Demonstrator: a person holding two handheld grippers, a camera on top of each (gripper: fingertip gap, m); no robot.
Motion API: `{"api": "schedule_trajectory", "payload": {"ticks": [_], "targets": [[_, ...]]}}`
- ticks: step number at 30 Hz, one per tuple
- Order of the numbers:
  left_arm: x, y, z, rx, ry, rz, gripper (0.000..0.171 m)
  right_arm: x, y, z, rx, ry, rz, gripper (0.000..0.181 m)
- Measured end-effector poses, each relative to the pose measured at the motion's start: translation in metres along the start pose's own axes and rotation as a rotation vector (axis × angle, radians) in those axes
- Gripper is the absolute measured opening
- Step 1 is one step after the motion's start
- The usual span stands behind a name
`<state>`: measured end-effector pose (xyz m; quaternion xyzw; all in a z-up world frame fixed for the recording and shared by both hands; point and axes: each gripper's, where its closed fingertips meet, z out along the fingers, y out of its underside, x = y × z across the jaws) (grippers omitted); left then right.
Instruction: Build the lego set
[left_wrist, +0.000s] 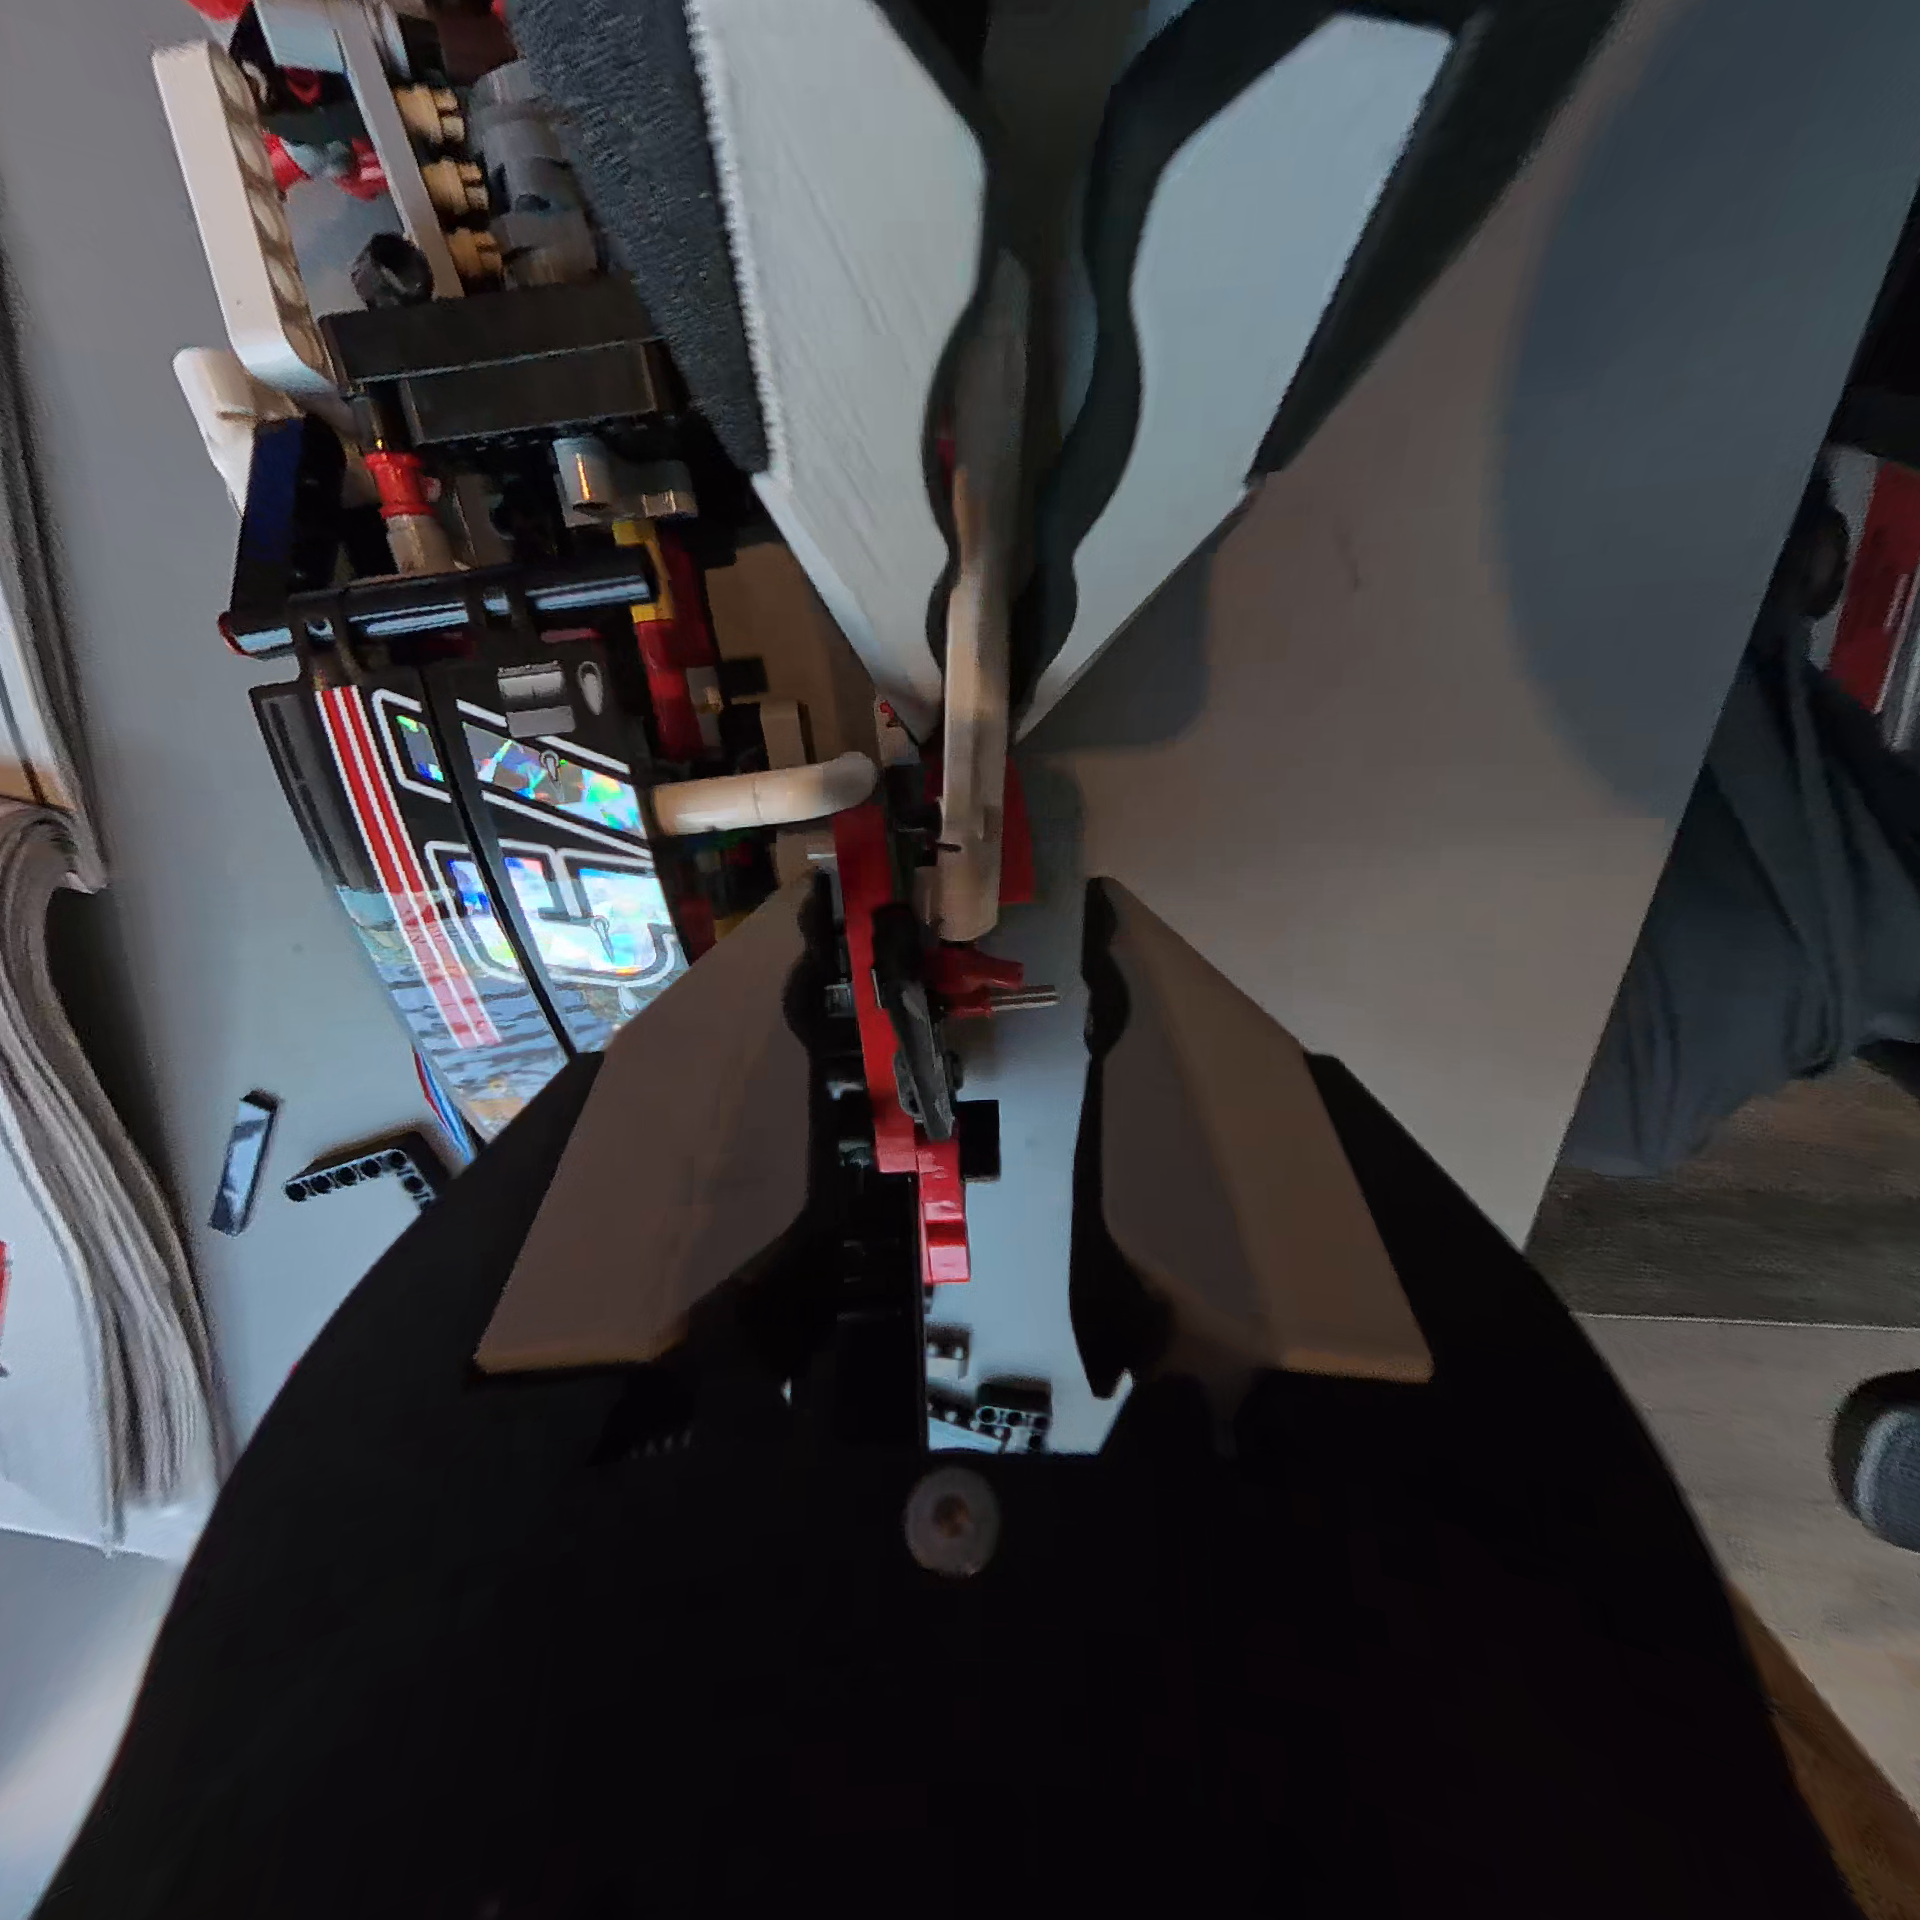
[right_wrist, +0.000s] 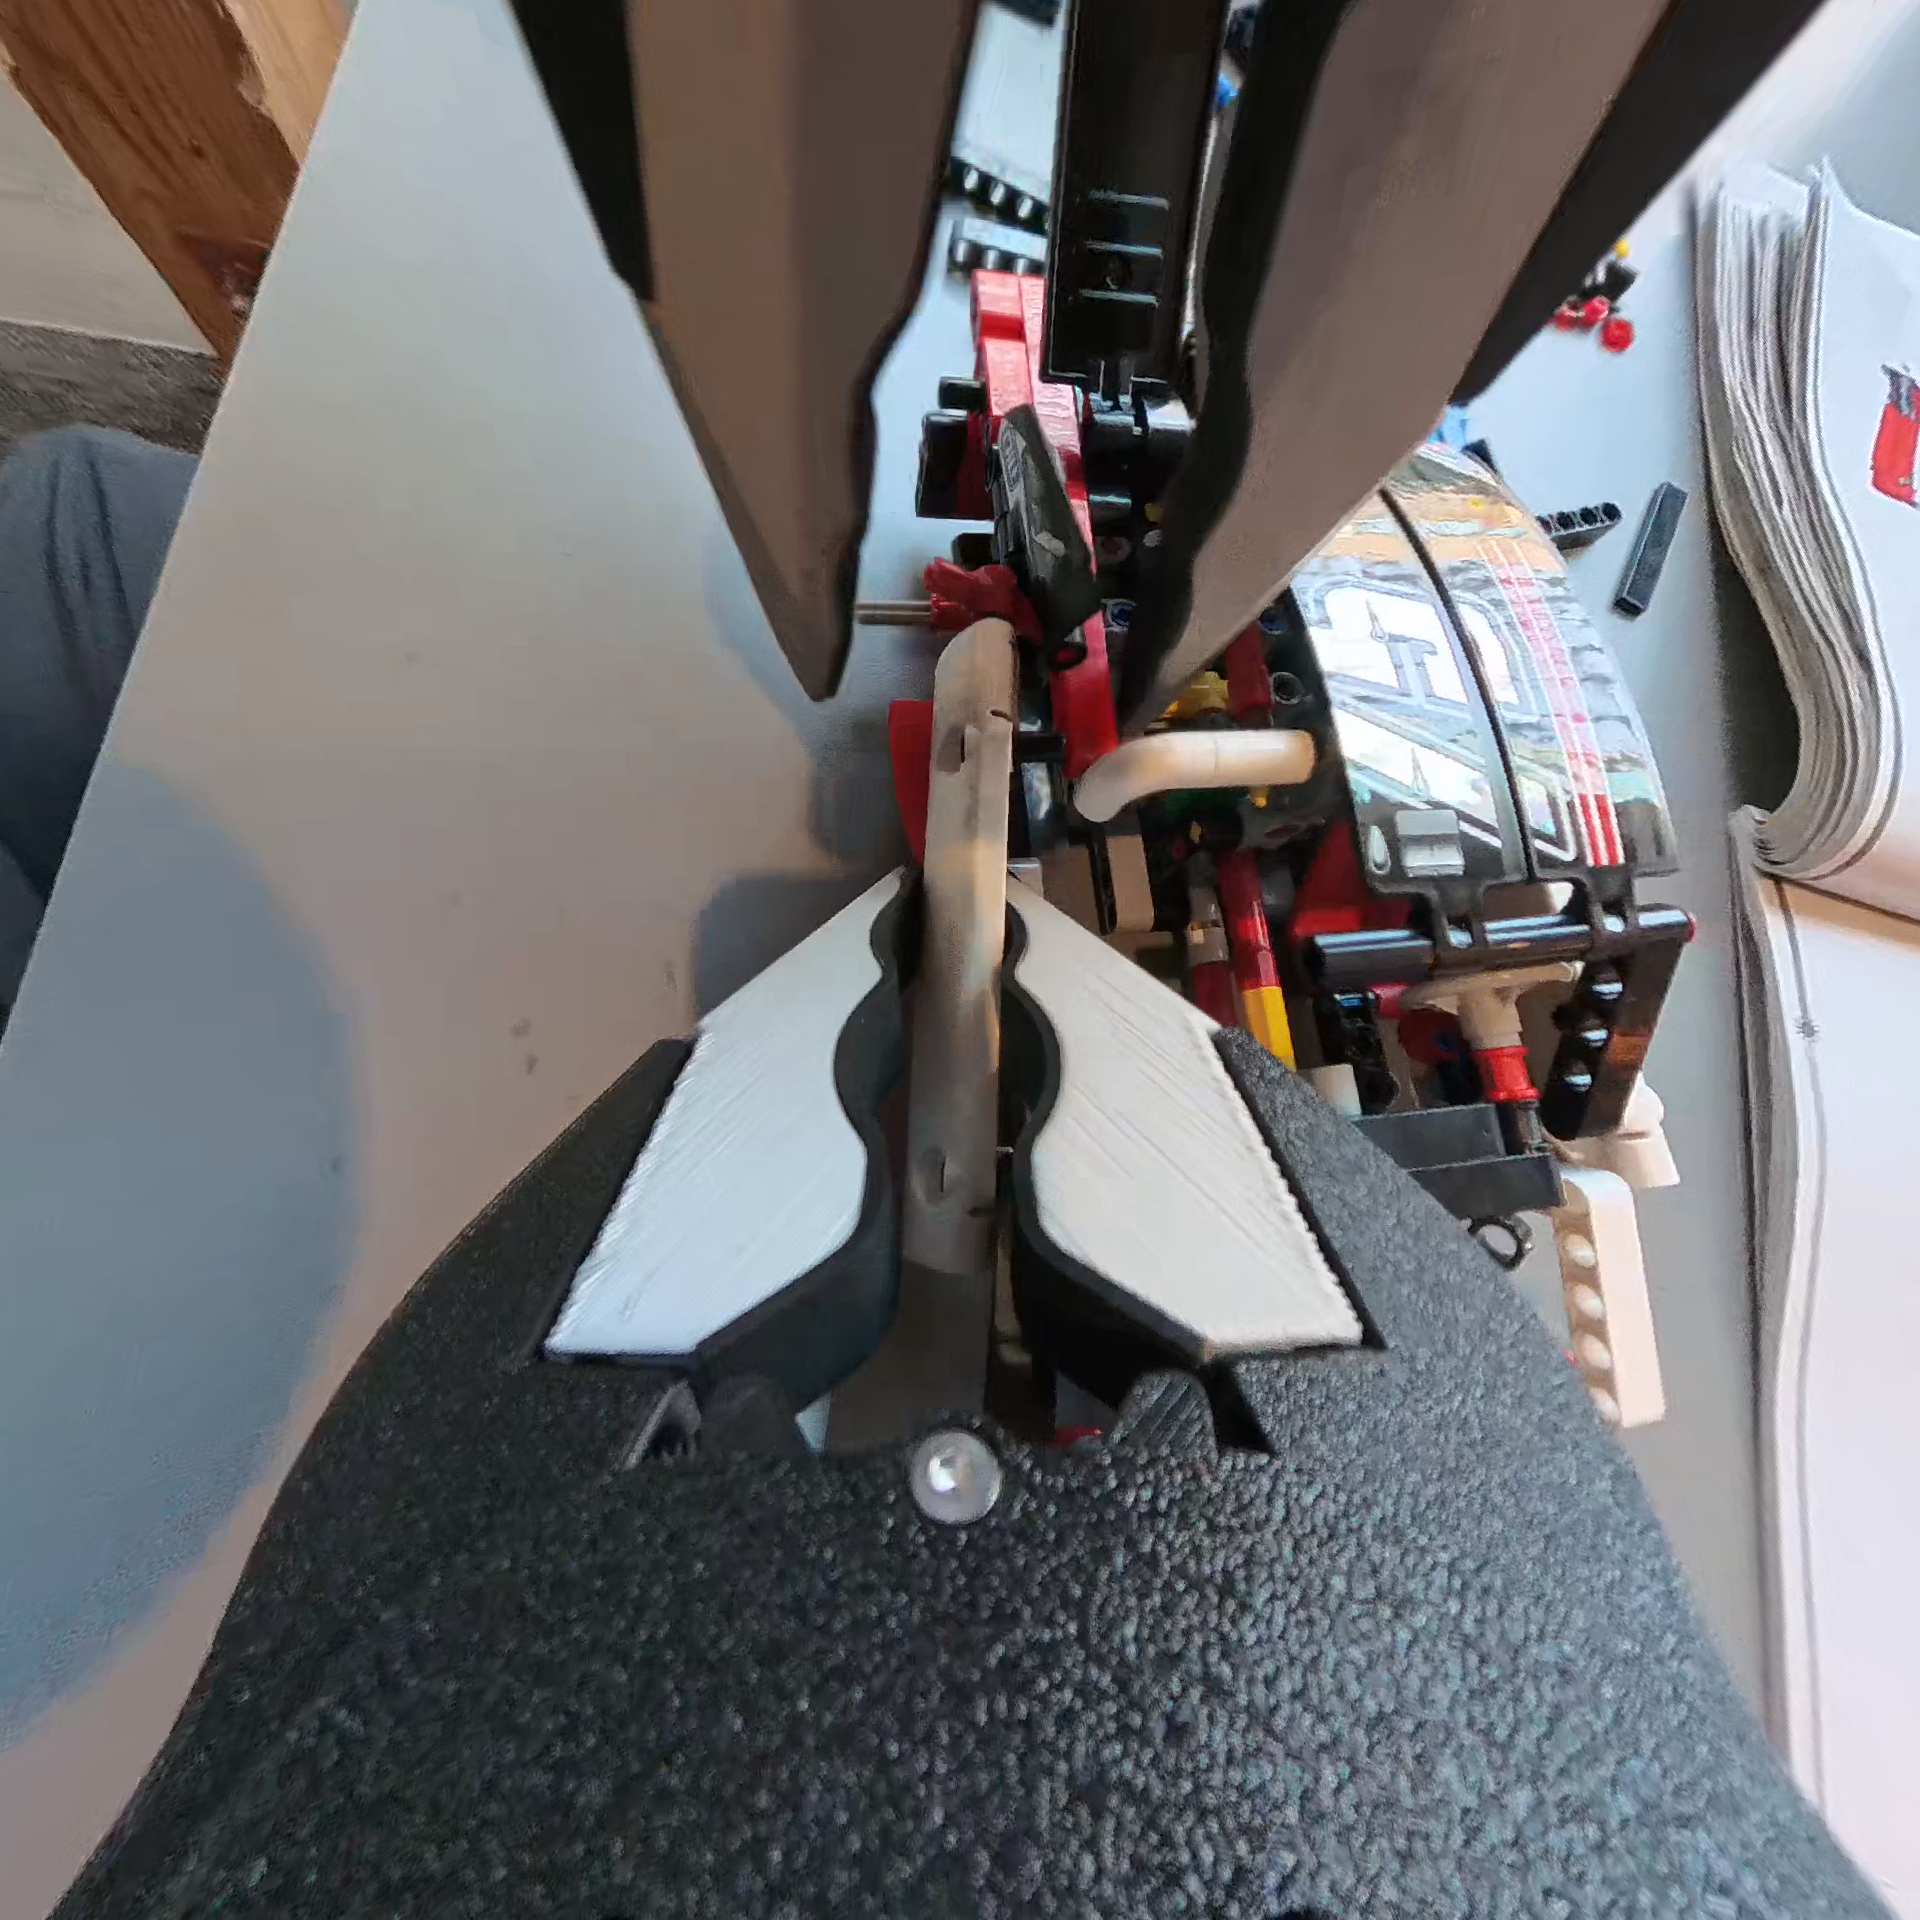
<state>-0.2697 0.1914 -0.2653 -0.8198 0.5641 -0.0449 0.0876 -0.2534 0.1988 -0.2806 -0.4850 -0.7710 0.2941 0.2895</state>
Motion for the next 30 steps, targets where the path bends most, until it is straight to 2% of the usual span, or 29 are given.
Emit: {"api": "schedule_trajectory", "payload": {"ticks": [3,7,10,13,20,25,27,30], "targets": [[-0.008,0.000,0.001,-0.011,-0.120,0.084,0.051,0.001,0.000,-0.001,0.021,-0.014,0.029,0.010],[-0.011,-0.002,0.000,0.007,-0.181,0.135,0.052,0.001,0.003,-0.002,0.010,-0.021,0.025,0.009],[-0.013,-0.014,-0.011,0.084,-0.200,0.113,0.052,0.001,0.003,-0.003,0.002,-0.029,0.028,0.009],[-0.017,-0.014,-0.024,0.103,-0.250,0.090,0.049,0.002,0.003,-0.004,0.011,-0.024,0.014,0.009],[-0.004,-0.023,-0.060,0.205,-0.306,0.024,0.058,-0.003,-0.002,-0.008,0.057,-0.014,-0.038,0.008],[0.035,-0.018,-0.094,0.427,-0.284,-0.168,0.062,-0.004,-0.008,-0.030,0.108,0.007,0.018,0.008],[0.059,-0.013,-0.094,0.527,-0.231,-0.265,0.067,-0.001,-0.015,-0.051,0.166,0.034,0.050,0.008],[0.078,0.003,-0.083,0.659,-0.238,-0.405,0.056,-0.004,-0.012,-0.078,0.119,0.004,0.030,0.008]]}}
